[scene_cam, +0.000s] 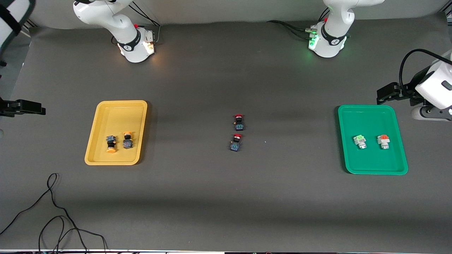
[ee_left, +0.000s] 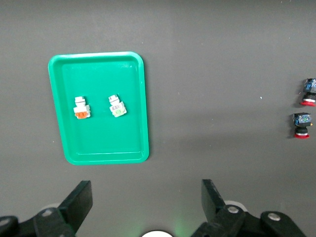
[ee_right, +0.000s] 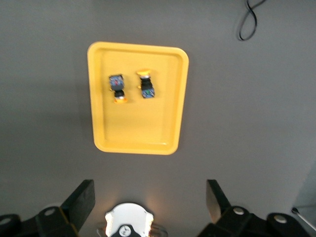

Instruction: Place green and yellow buttons in trays

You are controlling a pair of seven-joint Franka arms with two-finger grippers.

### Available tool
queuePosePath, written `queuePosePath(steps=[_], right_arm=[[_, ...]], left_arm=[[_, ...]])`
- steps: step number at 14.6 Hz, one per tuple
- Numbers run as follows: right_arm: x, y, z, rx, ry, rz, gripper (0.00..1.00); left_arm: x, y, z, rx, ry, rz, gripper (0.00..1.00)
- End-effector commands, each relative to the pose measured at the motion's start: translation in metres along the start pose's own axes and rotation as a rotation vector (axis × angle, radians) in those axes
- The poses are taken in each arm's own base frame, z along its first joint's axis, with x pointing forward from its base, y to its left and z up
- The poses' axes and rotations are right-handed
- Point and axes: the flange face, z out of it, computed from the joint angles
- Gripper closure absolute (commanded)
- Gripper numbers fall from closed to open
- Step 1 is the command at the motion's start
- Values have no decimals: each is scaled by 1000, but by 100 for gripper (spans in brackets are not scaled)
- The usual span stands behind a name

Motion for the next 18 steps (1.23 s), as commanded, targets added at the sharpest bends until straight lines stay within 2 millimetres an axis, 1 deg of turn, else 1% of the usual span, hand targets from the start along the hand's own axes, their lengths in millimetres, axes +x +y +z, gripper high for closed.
queuePosePath(steps=[1, 2, 3, 5, 8, 9, 10, 13, 15, 18], right_arm=[[-21, -8, -20, 29, 25, 17, 0], [-24, -8, -17, 43, 19, 23, 0], [-31, -11, -17, 32, 20, 33, 0], [-49, -22, -10, 10, 53, 31, 0], [-81, -30, 12, 9, 119, 40, 0], [-86, -33, 16, 7, 135, 36, 0], [-87, -35, 18, 5, 143, 33, 0], [-79, -42, 19, 2, 133, 36, 0], [-79, -43, 20, 3, 130, 36, 0], [-78, -44, 20, 2, 128, 33, 0]], left_arm=[[-9, -2, -7, -7, 42, -14, 1], [-8, -3, -8, -6, 49, -14, 1], [-7, -5, -7, 5, 47, -17, 1], [-8, -5, -5, 7, 32, -19, 1], [-10, -6, -6, 8, 28, -20, 1], [-10, -6, -6, 8, 27, -20, 1], [-9, -6, -5, 13, 26, -21, 1], [-10, -8, -5, 21, 25, -23, 1], [-10, -15, -5, 21, 25, -34, 1], [-10, -17, -5, 29, 23, -33, 1]])
